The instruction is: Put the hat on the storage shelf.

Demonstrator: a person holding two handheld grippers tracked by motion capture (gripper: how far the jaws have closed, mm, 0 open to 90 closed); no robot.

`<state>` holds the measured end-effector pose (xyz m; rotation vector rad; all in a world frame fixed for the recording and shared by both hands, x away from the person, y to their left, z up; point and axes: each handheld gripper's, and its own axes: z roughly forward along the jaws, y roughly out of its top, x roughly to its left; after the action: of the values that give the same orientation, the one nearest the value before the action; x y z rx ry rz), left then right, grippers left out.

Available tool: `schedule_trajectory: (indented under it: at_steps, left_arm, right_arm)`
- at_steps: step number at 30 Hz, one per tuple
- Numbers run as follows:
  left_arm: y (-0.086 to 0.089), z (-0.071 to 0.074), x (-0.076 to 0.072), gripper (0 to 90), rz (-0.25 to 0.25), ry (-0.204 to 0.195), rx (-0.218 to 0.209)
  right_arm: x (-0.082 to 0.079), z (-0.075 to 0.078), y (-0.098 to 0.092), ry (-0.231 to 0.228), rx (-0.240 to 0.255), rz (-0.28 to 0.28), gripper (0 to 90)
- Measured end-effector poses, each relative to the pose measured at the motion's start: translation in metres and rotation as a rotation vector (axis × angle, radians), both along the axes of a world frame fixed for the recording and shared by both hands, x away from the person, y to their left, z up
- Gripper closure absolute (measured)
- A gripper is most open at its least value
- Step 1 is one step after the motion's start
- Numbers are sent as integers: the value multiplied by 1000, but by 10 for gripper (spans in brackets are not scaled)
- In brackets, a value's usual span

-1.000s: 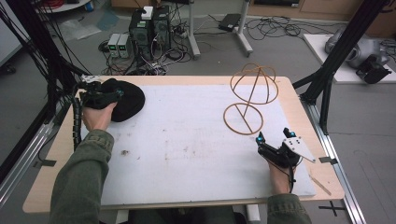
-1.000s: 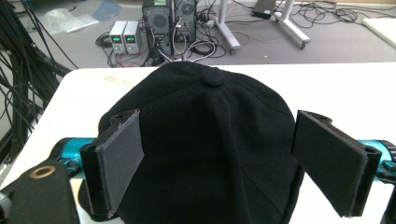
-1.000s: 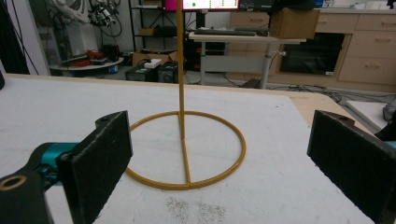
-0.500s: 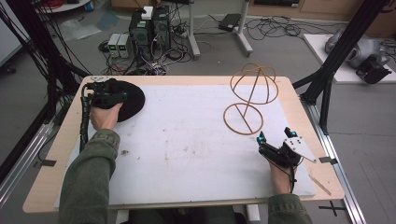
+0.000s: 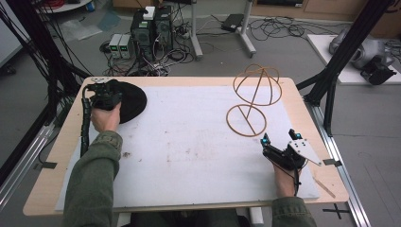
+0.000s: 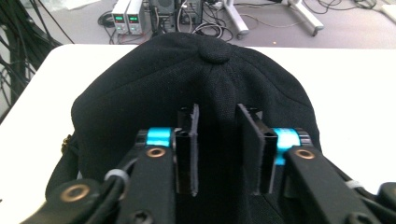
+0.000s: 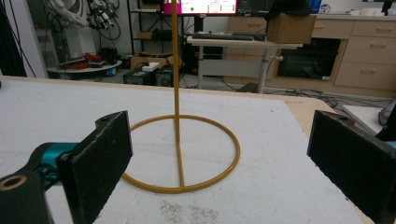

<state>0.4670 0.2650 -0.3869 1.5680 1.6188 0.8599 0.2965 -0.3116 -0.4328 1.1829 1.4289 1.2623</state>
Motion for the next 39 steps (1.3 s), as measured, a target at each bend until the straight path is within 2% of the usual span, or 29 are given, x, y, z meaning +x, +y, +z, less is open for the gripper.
schedule_trajectory:
  at_steps: [4,5,9,14,19,27,34,39]
  left_arm:
    - [0,-1,0,862,-7,9,-4]
    - [-1,0,-1,869,-8,6,16]
    - [-4,3,-3,877,-28,-9,37]
    - [-6,6,-5,877,-32,-35,25]
    - [-7,10,-8,877,-53,-56,39]
    - [-10,22,-17,876,-83,-118,34]
    - [-10,30,-25,876,-90,-138,59]
    - [-7,41,-33,876,-93,-174,50]
  right_arm:
    - [0,0,0,-1,0,1,58]
    - [0,0,0,-1,-3,1,58]
    - [0,0,0,2,2,-1,58]
    - [0,0,-1,0,9,-4,58]
    - [-1,0,-2,-3,5,-5,58]
    - [-2,1,-1,-2,15,-17,58]
    - [-3,1,0,-7,16,-14,58]
    - [-3,1,-1,-4,19,-14,58]
